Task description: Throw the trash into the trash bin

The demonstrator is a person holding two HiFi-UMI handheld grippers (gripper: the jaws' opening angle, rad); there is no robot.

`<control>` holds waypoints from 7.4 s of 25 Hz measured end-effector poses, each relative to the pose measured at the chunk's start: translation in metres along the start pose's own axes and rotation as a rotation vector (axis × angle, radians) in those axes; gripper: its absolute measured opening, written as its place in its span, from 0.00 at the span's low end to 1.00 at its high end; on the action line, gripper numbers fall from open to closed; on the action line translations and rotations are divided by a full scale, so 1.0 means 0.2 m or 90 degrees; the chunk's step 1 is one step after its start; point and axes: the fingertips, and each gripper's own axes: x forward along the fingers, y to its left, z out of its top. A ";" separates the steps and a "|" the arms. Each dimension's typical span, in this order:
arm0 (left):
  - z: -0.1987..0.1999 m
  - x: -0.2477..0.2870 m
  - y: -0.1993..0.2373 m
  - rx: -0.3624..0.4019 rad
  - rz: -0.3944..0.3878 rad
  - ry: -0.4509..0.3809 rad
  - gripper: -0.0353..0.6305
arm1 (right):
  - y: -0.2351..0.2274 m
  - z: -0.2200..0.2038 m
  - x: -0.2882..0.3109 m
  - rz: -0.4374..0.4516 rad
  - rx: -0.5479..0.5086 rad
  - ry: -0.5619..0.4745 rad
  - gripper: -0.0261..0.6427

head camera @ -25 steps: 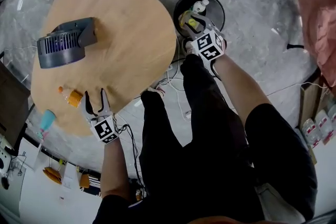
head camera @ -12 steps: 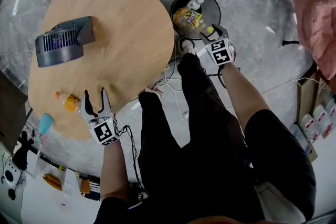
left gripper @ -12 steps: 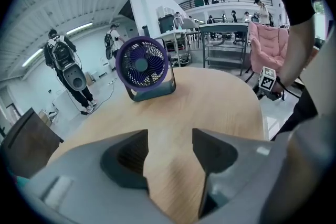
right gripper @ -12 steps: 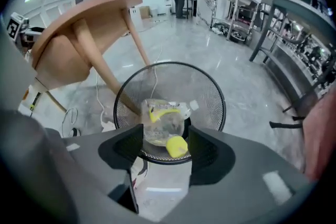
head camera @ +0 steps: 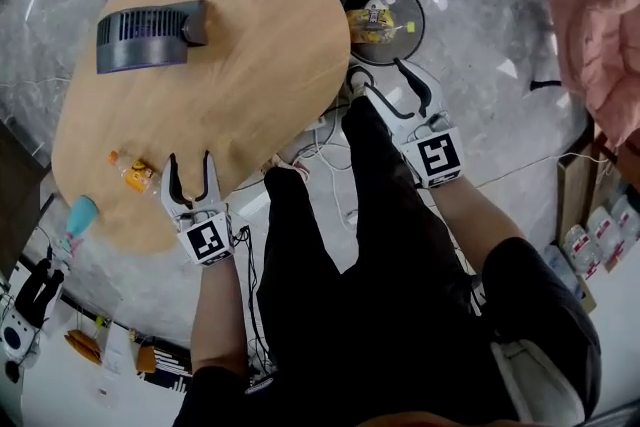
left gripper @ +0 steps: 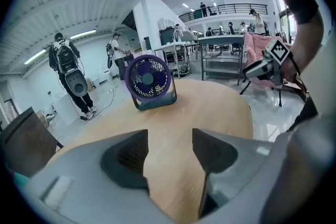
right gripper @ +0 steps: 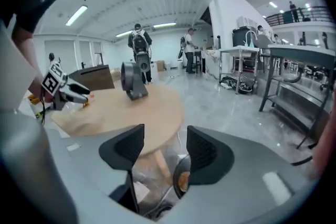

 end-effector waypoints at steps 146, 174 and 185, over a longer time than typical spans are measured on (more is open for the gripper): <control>1.84 -2.14 0.81 -0.018 0.237 -0.427 0.06 | 1.44 2.77 -1.01 0.433 -0.114 -0.302 0.08; 1.57 -2.58 1.20 0.011 0.049 -0.440 0.06 | 2.39 2.91 -1.25 0.557 -0.002 -0.351 0.08; 1.95 -2.37 0.78 0.028 0.034 -0.441 0.06 | 1.95 2.91 -1.37 0.521 -0.130 -0.363 0.08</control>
